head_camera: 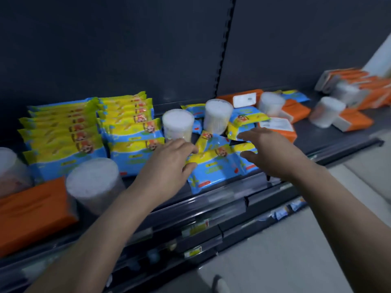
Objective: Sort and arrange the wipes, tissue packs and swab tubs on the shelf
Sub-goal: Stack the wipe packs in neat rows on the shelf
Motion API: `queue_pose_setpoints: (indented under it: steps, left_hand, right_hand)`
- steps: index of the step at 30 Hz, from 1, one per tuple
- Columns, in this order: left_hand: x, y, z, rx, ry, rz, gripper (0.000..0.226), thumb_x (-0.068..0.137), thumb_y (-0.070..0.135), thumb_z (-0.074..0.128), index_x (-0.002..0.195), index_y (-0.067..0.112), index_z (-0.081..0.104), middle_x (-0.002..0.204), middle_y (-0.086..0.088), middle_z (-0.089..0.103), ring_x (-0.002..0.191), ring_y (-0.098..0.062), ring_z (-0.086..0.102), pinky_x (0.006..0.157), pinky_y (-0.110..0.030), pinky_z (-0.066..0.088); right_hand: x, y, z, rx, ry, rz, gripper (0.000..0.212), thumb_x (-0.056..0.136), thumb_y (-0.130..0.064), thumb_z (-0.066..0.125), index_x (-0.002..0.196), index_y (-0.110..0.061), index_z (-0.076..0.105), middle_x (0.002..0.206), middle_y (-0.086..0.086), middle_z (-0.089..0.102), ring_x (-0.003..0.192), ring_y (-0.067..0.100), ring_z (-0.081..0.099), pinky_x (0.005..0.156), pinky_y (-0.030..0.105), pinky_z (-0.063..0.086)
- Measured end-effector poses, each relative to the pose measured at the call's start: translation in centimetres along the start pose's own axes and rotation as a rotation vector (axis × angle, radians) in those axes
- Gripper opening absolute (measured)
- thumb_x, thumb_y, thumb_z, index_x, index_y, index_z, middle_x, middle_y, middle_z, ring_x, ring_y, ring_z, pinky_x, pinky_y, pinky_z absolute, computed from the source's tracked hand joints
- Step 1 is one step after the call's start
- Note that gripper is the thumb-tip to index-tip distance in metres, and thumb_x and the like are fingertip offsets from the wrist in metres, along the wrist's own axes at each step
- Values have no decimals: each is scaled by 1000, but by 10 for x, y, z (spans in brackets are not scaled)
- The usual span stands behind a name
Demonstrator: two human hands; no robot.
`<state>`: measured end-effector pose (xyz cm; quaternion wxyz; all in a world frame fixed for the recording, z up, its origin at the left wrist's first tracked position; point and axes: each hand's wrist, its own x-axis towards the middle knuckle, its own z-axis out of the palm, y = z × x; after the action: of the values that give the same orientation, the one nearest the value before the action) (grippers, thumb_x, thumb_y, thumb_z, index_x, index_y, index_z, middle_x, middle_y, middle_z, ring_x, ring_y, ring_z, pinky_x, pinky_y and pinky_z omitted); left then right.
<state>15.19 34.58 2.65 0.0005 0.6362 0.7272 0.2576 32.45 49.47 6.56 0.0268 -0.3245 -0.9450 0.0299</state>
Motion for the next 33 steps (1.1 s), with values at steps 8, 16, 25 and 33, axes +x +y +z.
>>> queue_pose_setpoints:
  steps: [8, 16, 25, 33]
  left_hand:
    - [40, 24, 49, 190, -273, -139, 57, 87, 42, 58, 134, 16, 42, 129, -4, 47, 121, -24, 41, 100, -33, 32]
    - [57, 40, 51, 147, -443, -425, 77, 83, 46, 62, 143, 14, 25, 143, -9, 34, 127, -26, 36, 101, -35, 34]
    - [52, 60, 51, 153, -163, -543, 49, 76, 29, 74, 117, 13, 53, 114, 0, 46, 106, -20, 44, 88, -35, 38]
    - [29, 78, 40, 51, 73, -540, 21, 79, 15, 72, 85, 19, 53, 77, 10, 48, 69, -5, 44, 57, -23, 35]
  right_hand:
    - [0, 70, 14, 33, -93, 15, 57, 86, -32, 64, 138, -20, 44, 135, 7, 50, 124, 26, 45, 97, 36, 41]
    - [34, 104, 26, 83, -314, -88, 75, 79, -43, 69, 143, -23, 35, 141, 6, 39, 125, 27, 41, 101, 38, 40]
    - [55, 113, 33, 53, -443, -229, 76, 80, -45, 68, 144, -42, 26, 130, 5, 28, 125, 31, 29, 105, 47, 35]
    - [66, 101, 34, -100, -457, -320, 81, 78, -41, 70, 145, -29, 26, 134, 11, 25, 126, 33, 24, 102, 41, 35]
